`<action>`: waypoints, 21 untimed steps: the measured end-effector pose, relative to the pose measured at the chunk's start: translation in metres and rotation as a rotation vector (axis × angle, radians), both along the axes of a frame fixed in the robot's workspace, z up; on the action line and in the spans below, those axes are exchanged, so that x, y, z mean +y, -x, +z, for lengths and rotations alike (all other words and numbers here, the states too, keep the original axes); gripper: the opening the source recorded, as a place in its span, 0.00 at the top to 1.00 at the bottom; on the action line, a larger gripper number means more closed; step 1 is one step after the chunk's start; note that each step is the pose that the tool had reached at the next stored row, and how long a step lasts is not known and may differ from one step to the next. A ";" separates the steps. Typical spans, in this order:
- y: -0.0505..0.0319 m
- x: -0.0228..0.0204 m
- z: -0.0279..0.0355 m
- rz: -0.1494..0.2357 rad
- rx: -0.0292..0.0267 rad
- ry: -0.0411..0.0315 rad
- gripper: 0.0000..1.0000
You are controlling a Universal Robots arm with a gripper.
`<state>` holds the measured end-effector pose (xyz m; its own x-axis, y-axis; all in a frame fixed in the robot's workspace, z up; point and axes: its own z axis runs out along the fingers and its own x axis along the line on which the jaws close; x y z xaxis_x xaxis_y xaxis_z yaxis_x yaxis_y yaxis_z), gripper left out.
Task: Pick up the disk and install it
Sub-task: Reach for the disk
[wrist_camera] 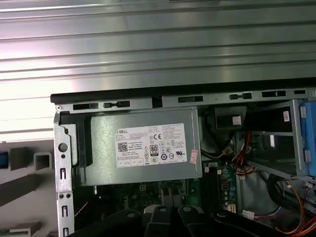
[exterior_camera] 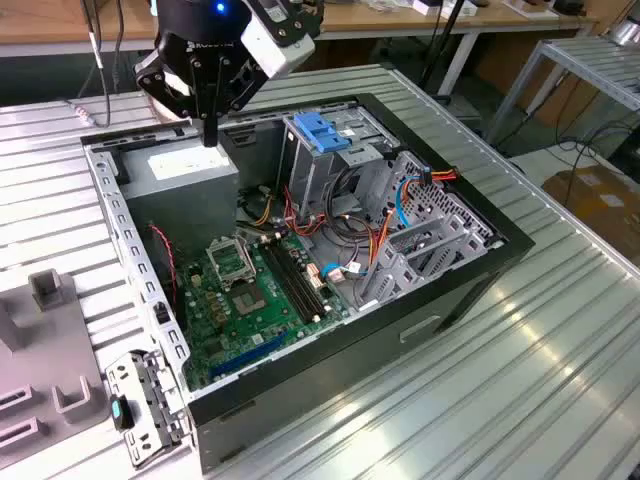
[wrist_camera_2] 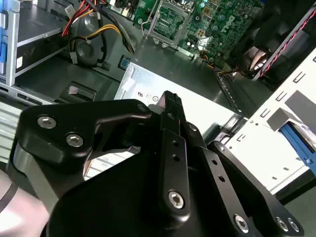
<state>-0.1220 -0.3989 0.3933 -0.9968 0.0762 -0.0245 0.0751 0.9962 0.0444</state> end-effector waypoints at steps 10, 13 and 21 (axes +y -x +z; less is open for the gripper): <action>0.0040 0.0000 0.0000 0.000 0.0000 0.0000 0.89; 0.0052 0.0000 0.0000 0.000 0.0000 0.0000 0.89; 0.0077 0.0000 -0.0001 0.000 0.0002 0.0000 0.89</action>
<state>-0.1296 -0.3989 0.3932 -0.9968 0.0762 -0.0243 0.0751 0.9962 0.0444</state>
